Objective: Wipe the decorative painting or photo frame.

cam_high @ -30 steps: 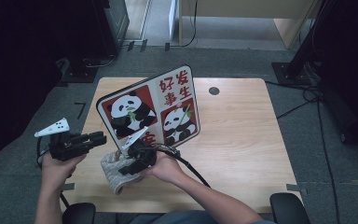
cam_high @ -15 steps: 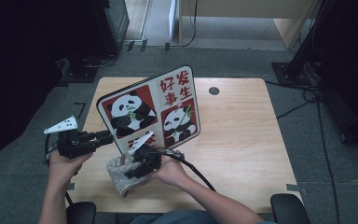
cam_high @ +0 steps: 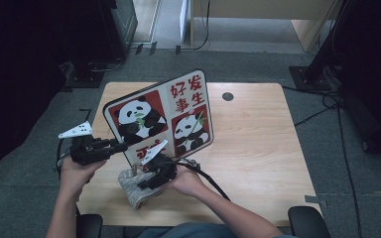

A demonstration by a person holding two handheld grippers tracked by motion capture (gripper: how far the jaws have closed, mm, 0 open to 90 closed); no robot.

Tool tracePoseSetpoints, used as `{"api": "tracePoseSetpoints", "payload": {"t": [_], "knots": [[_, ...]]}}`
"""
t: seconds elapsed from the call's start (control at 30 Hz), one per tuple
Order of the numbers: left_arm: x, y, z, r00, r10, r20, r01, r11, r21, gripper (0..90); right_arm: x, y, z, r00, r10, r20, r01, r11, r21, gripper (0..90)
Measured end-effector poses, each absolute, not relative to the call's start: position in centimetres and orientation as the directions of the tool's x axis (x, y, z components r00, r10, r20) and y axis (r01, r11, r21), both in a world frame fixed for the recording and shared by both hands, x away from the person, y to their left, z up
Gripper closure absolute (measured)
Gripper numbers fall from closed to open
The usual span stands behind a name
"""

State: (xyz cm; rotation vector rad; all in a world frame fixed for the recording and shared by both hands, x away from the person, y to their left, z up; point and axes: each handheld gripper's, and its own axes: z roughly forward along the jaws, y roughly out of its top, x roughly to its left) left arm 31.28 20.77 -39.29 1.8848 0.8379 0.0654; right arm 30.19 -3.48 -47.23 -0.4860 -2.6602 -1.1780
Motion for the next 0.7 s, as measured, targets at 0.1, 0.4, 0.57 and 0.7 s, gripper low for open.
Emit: {"api": "tracePoseSetpoints", "payload": {"t": [0.1, 0.4, 0.57, 0.7], "knots": [[31.4, 20.8, -39.4, 0.749, 0.578, -0.325, 0.527, -0.221, 0.821, 68.9, 30.3, -3.9, -46.5, -0.931, 0.211, 0.299, 0.364, 0.629, 0.687, 57.1], [31.5, 20.9, -39.4, 0.742, 0.583, -0.33, 0.535, -0.219, 0.816, 76.2, 31.0, -6.1, -43.5, -0.934, 0.195, 0.3, 0.355, 0.602, 0.715, 57.4], [31.4, 20.8, -39.4, 0.746, 0.581, -0.324, 0.529, -0.223, 0.819, 76.9, 31.7, -7.4, -41.7, -0.935, 0.207, 0.288, 0.354, 0.593, 0.723, 57.7], [31.4, 20.9, -39.4, 0.75, 0.577, -0.324, 0.527, -0.225, 0.82, 77.2, 32.1, -8.3, -39.7, -0.941, 0.214, 0.263, 0.34, 0.578, 0.742, 57.8]]}}
